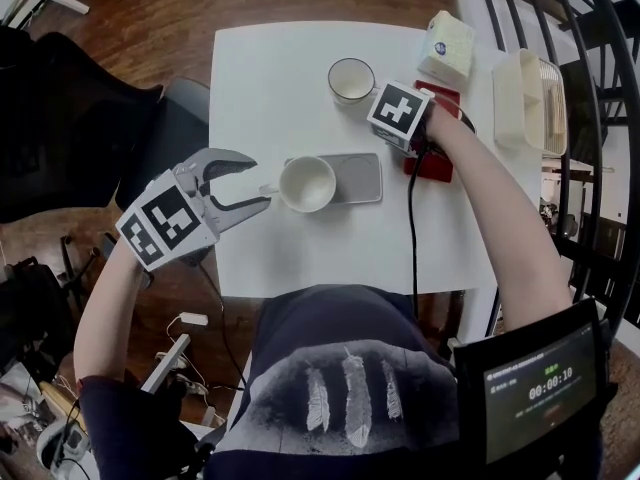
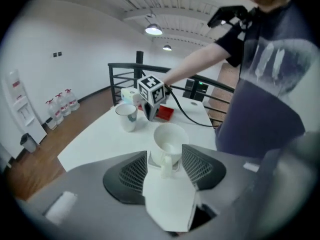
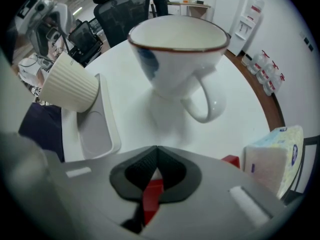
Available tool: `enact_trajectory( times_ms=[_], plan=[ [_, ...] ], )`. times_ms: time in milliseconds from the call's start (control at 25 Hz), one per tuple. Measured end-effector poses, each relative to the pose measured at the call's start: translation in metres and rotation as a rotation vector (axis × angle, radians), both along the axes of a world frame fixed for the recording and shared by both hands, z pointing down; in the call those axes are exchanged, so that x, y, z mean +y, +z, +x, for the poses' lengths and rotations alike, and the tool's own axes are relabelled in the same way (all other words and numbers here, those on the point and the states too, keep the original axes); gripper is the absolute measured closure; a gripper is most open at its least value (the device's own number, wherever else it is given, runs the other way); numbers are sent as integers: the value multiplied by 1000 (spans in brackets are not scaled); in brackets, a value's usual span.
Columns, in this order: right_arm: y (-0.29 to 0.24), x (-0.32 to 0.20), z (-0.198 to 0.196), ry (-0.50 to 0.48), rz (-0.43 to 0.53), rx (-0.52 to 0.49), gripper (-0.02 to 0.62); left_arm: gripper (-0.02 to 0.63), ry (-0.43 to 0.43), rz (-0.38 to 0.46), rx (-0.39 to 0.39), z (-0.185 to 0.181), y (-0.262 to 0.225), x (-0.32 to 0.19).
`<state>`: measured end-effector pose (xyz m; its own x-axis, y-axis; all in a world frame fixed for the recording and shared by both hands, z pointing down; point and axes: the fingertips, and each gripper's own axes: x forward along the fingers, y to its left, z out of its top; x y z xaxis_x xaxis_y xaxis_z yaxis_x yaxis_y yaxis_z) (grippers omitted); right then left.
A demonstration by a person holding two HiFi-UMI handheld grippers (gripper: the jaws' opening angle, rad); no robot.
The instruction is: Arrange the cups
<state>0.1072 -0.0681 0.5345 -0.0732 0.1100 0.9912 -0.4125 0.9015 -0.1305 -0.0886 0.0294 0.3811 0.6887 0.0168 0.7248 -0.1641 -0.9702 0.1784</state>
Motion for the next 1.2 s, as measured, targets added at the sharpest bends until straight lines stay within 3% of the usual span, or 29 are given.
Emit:
enact_trajectory(
  times_ms=[40, 120, 240, 400, 760, 1000, 1200],
  plan=[
    [1, 0, 0, -5, 3, 1, 589, 378, -28, -8, 44, 3, -11, -10],
    [2, 0, 0, -11, 3, -2, 589, 453, -68, 5, 99, 8, -26, -32],
    [3, 2, 1, -12, -6, -2, 589, 591, -91, 76, 76, 12, -24, -67],
    [4, 1, 0, -23, -9, 6, 589, 592, -98, 86, 24, 27, -1, -96],
    [2, 4, 0, -20, -29, 4, 588, 591, -120, -28, -1, 65, 60, -124],
    [-1, 1, 1, -30, -7, 20, 589, 591, -135, -57, -42, 64, 80, -135],
    [-2, 6, -3, -1, -32, -29, 589, 591, -125, -54, -50, 61, 86, -133]
  ],
)
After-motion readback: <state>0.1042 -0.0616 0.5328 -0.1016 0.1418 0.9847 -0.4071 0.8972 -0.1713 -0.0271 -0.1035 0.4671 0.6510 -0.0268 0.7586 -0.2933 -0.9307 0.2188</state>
